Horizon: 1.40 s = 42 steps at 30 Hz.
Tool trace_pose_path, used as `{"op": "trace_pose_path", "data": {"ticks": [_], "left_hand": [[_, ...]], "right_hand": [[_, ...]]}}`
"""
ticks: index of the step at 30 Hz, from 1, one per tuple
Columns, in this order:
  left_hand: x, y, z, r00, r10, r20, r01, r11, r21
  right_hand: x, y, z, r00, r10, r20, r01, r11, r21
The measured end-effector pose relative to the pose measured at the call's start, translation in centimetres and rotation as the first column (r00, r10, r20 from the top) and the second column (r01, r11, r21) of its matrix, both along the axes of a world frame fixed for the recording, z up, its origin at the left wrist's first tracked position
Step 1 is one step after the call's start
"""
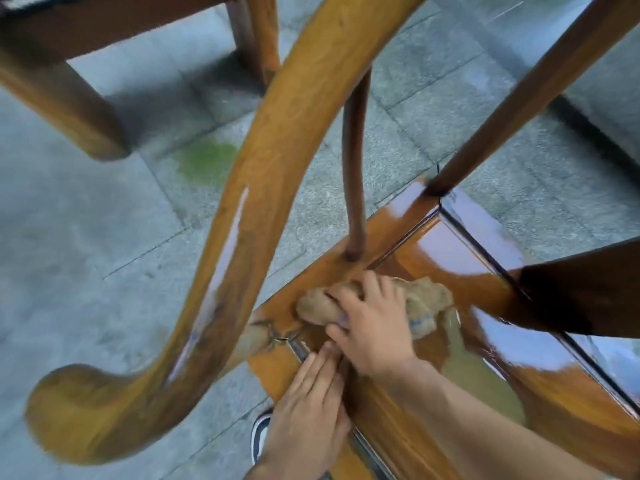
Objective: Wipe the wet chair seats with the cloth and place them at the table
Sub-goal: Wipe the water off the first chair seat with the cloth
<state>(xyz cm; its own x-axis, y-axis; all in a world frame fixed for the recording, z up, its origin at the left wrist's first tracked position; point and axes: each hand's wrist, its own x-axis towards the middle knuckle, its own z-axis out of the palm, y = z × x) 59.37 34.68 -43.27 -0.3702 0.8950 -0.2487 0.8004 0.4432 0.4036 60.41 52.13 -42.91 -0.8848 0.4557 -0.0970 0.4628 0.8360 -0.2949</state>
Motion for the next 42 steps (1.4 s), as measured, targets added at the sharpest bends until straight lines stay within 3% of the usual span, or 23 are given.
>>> {"op": "trace_pose_path", "data": {"ticks": [2,4,5,7,10,13,15,18,21,24,27,32,33,36,39,41,42], "left_hand": [[-0.3,-3.8,0.4,0.999,0.022,-0.028,-0.022,1.000,0.005],[-0.7,-6.7,0.8,0.998,0.017,-0.068,-0.019,0.999,-0.029],[-0.8,-7.8,1.0,0.997,0.009,-0.078,-0.014,0.998,-0.065],[-1.0,-9.2,1.4,0.997,0.003,-0.077,-0.013,0.992,-0.129],[-0.7,-9.7,1.7,0.994,0.050,-0.093,-0.061,0.991,-0.119],[-0.4,-7.9,1.7,0.989,0.119,-0.090,-0.126,0.989,-0.079],[-0.6,-5.4,1.9,0.986,0.155,-0.061,-0.158,0.986,-0.052],[-1.0,-0.8,2.1,0.986,0.160,-0.044,-0.161,0.987,-0.024],[-1.4,3.5,2.6,0.981,0.188,-0.040,-0.189,0.982,-0.026],[-1.1,6.5,2.8,0.979,0.202,0.010,-0.202,0.979,-0.039],[-0.1,8.2,2.9,0.972,0.233,0.037,-0.229,0.970,-0.081],[0.5,10.4,3.8,0.980,0.192,-0.053,-0.198,0.964,-0.177],[1.2,11.5,4.2,0.985,0.158,-0.071,-0.168,0.968,-0.184],[2.2,13.0,5.1,0.991,0.075,-0.113,-0.097,0.973,-0.208],[4.3,16.3,4.6,0.984,-0.136,-0.120,0.118,0.982,-0.144],[5.5,19.5,3.6,0.958,-0.260,-0.122,0.251,0.964,-0.086],[6.0,20.9,3.1,0.942,-0.316,-0.116,0.308,0.948,-0.082]], "right_hand": [[-3.8,-2.5,0.0,0.978,-0.209,-0.010,0.208,0.977,-0.052],[-7.4,-3.8,0.3,0.884,-0.462,0.075,0.468,0.877,-0.107],[-7.8,-4.6,0.2,0.894,-0.433,0.112,0.442,0.894,-0.076],[-5.9,-5.1,-0.3,0.994,-0.097,0.048,0.099,0.994,-0.041],[-1.7,-1.4,0.6,0.920,0.392,-0.003,-0.385,0.904,-0.184],[-1.6,5.0,1.7,0.742,0.656,0.136,-0.629,0.752,-0.196],[-2.2,8.4,2.3,0.719,0.668,0.193,-0.646,0.744,-0.170],[0.0,12.2,2.2,0.865,0.443,0.236,-0.414,0.896,-0.161],[5.9,12.0,1.3,0.976,-0.064,0.208,0.083,0.993,-0.082],[11.6,5.8,1.2,0.840,-0.509,0.190,0.527,0.848,-0.059],[12.5,0.1,1.3,0.656,-0.724,0.214,0.751,0.655,-0.086],[9.9,3.5,1.5,0.362,-0.886,0.289,0.923,0.297,-0.245],[10.9,5.4,1.4,0.334,-0.898,0.285,0.929,0.263,-0.260],[14.5,9.6,1.5,0.453,-0.864,0.219,0.888,0.413,-0.205],[23.2,12.4,1.6,0.683,-0.724,0.091,0.729,0.668,-0.151],[29.6,13.6,1.0,0.703,-0.708,0.064,0.710,0.693,-0.123],[32.9,13.9,0.5,0.661,-0.747,0.076,0.750,0.656,-0.083]]}}
